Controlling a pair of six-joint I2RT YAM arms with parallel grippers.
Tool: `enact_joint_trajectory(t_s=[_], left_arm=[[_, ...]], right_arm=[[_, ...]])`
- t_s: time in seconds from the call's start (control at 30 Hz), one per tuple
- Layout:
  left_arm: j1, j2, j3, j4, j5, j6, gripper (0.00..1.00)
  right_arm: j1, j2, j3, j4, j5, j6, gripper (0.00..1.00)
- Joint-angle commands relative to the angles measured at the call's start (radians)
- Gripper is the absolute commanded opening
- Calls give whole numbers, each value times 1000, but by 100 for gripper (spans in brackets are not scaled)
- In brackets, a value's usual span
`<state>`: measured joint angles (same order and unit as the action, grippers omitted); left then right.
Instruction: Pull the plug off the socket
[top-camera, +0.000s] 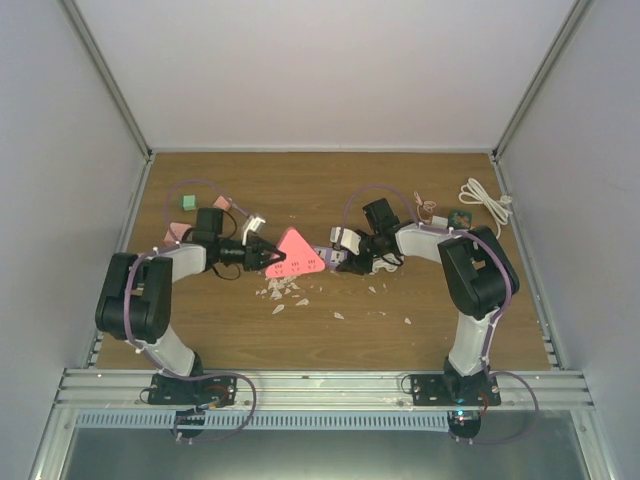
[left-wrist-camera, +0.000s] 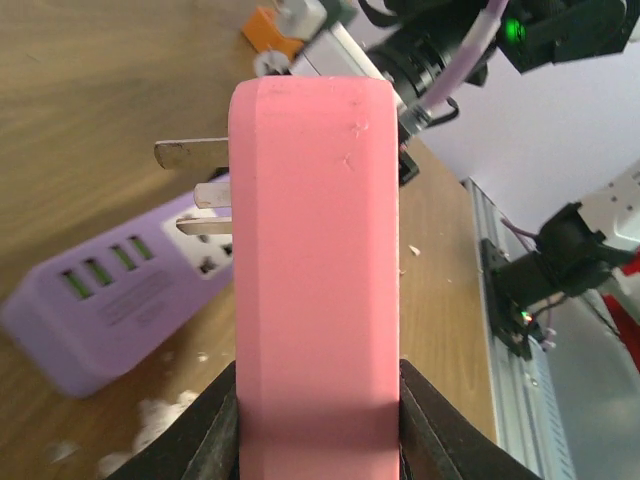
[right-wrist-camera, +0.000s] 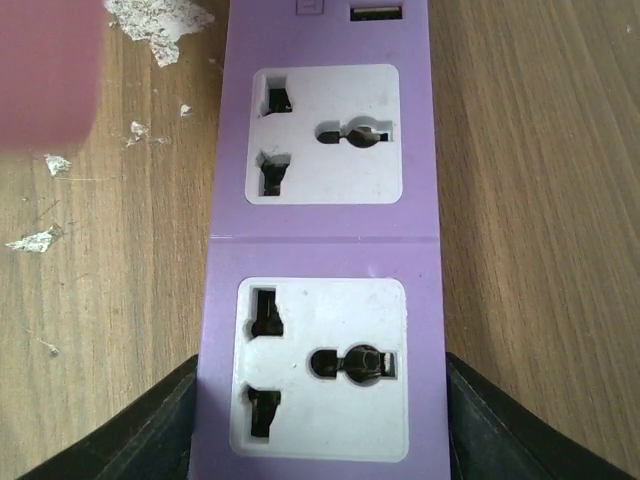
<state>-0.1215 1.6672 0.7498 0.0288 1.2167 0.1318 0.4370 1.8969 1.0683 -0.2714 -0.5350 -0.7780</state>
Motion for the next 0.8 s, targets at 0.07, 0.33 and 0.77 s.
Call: enact_joint_trajectory(t_s=[0.07, 0.33, 0.77], left_arm=[[153, -138, 55, -163, -21, 168, 7], [337, -74, 208, -405, -3, 309, 8], [354, 182, 539, -330, -41, 77, 10]], right_arm=[[-22, 18, 4, -71, 86, -17, 65], [-23, -3, 8, -69, 77, -5, 79], [-22, -63, 3, -49, 68, 19, 93]])
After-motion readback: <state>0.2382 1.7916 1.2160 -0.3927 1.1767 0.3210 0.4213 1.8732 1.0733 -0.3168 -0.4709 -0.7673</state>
